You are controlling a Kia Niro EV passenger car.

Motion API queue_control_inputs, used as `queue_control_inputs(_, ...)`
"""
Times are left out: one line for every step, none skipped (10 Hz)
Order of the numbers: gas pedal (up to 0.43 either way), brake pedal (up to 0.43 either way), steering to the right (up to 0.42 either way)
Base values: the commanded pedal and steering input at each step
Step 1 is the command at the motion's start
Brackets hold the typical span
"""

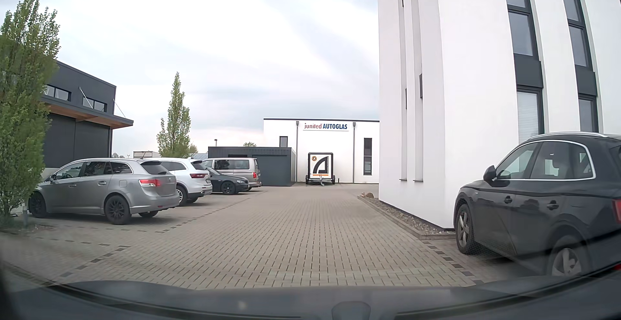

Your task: Follow the waypoints while adhering to traffic rules and regulations

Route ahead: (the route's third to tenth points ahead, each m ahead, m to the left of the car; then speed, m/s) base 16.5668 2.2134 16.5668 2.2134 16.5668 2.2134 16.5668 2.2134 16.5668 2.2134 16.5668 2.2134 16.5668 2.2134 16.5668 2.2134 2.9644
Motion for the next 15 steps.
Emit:
queue_control_inputs(0.079, 0.000, 0.001)
queue_control_inputs(0.079, 0.000, -0.002)
queue_control_inputs(0.079, 0.000, -0.005)
queue_control_inputs(0.079, 0.000, -0.007)
queue_control_inputs(0.079, 0.000, -0.009)
queue_control_inputs(0.079, 0.000, -0.010)
queue_control_inputs(0.079, 0.000, -0.010)
queue_control_inputs(0.079, 0.000, -0.010)
queue_control_inputs(0.079, 0.000, -0.010)
queue_control_inputs(0.079, 0.000, -0.010)
queue_control_inputs(0.079, 0.000, -0.010)
queue_control_inputs(0.079, 0.000, -0.009)
queue_control_inputs(0.079, 0.000, -0.009)
queue_control_inputs(0.079, 0.000, -0.009)
queue_control_inputs(0.079, 0.000, -0.009)
